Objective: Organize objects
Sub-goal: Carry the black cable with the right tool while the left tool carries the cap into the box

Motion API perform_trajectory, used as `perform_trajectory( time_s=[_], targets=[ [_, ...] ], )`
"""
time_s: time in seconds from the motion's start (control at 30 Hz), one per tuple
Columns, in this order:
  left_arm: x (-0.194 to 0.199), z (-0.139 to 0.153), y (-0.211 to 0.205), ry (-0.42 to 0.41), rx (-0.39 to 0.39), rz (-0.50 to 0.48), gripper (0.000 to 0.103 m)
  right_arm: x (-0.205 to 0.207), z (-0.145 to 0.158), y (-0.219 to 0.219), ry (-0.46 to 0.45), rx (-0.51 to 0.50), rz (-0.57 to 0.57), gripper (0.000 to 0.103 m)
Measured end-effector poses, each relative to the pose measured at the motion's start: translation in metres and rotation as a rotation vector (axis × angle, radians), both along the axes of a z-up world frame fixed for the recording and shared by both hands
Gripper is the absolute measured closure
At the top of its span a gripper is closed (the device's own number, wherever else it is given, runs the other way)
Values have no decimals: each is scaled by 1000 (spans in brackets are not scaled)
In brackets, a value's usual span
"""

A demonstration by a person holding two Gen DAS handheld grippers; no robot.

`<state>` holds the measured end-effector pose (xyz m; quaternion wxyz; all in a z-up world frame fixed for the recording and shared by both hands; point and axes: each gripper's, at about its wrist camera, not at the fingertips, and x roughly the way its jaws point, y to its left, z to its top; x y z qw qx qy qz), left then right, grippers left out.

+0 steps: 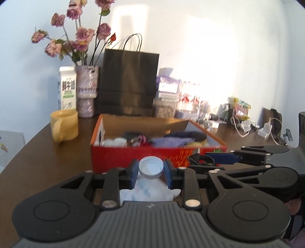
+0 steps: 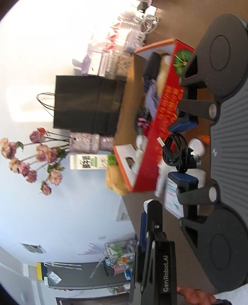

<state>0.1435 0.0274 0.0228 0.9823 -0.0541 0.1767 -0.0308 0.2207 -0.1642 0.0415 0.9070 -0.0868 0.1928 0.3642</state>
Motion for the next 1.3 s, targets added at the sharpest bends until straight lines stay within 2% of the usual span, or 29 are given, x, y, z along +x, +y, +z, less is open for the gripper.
perform_trajectory(
  time_s=[0.33, 0.57, 0.97, 1.23, 1.3],
  targets=[
    [54, 30, -1, -79, -22, 20, 74, 51, 28, 7, -76, 46, -62, 59],
    [94, 41, 5, -95, -25, 41, 74, 91, 33, 20, -88, 51, -97, 59],
    [161, 21, 17, -23, -40, 45, 74, 148, 16, 44, -46, 35, -110, 59],
    [178, 4, 26, 42, -46, 60, 74, 168, -4, 44, 18, 21, -109, 58],
    [179, 2, 27, 49, -44, 66, 65, 168, -7, 43, 26, 13, -109, 57]
  ],
)
